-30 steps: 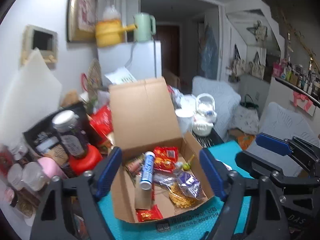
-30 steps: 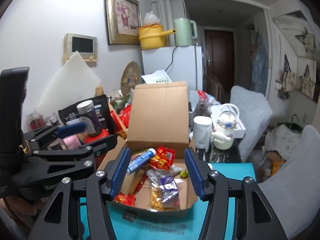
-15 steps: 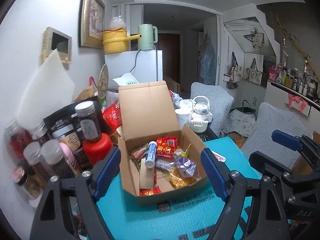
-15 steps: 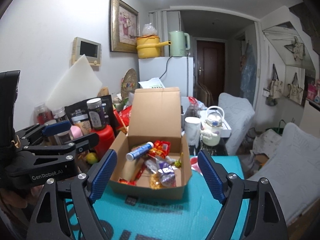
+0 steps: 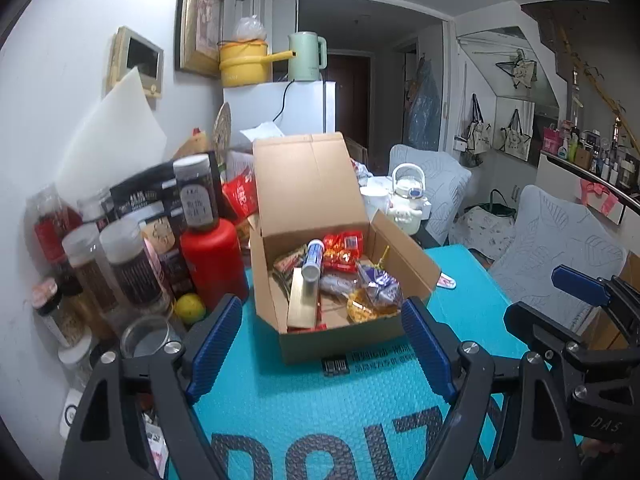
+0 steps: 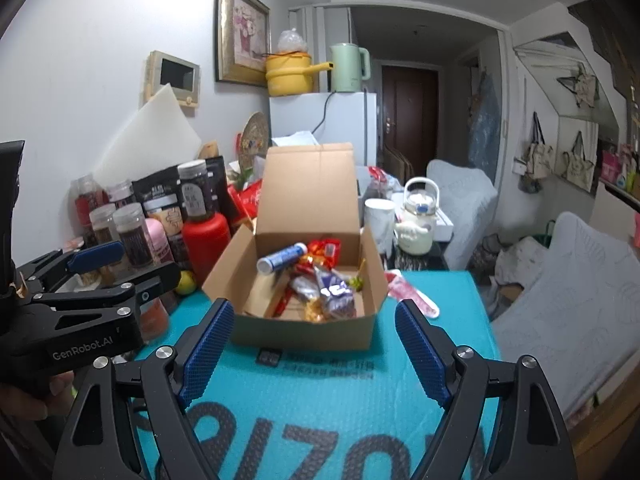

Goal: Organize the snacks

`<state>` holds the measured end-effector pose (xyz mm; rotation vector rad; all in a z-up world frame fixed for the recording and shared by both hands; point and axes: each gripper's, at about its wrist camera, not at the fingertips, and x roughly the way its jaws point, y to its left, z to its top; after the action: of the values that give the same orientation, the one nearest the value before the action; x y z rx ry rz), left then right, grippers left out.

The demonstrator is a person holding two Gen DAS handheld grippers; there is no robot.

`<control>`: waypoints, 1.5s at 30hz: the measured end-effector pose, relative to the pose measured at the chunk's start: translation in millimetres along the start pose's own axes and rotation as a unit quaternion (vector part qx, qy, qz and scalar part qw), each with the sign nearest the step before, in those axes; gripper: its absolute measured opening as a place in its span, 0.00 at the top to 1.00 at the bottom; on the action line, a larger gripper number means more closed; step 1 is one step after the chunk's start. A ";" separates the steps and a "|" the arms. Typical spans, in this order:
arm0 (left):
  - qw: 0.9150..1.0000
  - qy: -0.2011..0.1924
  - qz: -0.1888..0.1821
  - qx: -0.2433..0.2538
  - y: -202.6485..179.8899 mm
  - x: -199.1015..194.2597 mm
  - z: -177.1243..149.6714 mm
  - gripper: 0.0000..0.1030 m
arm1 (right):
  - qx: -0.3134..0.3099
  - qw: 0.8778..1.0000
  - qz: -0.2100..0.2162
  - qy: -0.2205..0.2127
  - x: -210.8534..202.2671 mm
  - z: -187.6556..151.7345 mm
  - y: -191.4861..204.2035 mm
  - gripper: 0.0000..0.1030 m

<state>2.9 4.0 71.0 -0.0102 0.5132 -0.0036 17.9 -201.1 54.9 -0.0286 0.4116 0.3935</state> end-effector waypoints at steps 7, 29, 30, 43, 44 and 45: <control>1.000 0.012 -0.003 0.004 1.0 2.0 -13.1 0.20 | 0.000 1.000 0.005 0.013 3.5 -10.6 4.7 0.19; 1.000 0.026 0.001 -0.002 -2.8 7.0 -20.6 0.20 | -0.001 1.000 0.001 0.015 1.8 -14.9 -2.5 0.19; 1.000 0.025 0.000 -0.002 -3.0 7.4 -20.0 0.20 | -0.001 1.000 0.001 0.016 1.8 -15.0 -3.7 0.19; 0.999 0.036 -0.004 0.017 -11.3 13.9 -20.5 0.20 | 0.009 1.000 -0.009 0.024 5.4 -20.2 -11.0 0.19; 0.999 0.037 -0.006 0.017 -11.1 14.5 -20.4 0.20 | 0.010 1.000 -0.009 0.024 5.7 -20.5 -11.4 0.19; 0.999 0.038 -0.007 0.018 -11.3 14.8 -20.4 0.20 | 0.010 1.000 -0.011 0.025 6.1 -20.8 -11.8 0.19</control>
<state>5.8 -7.6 46.0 0.0207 0.5886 -0.0269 19.4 -212.0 32.9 -0.0230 0.4642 0.3683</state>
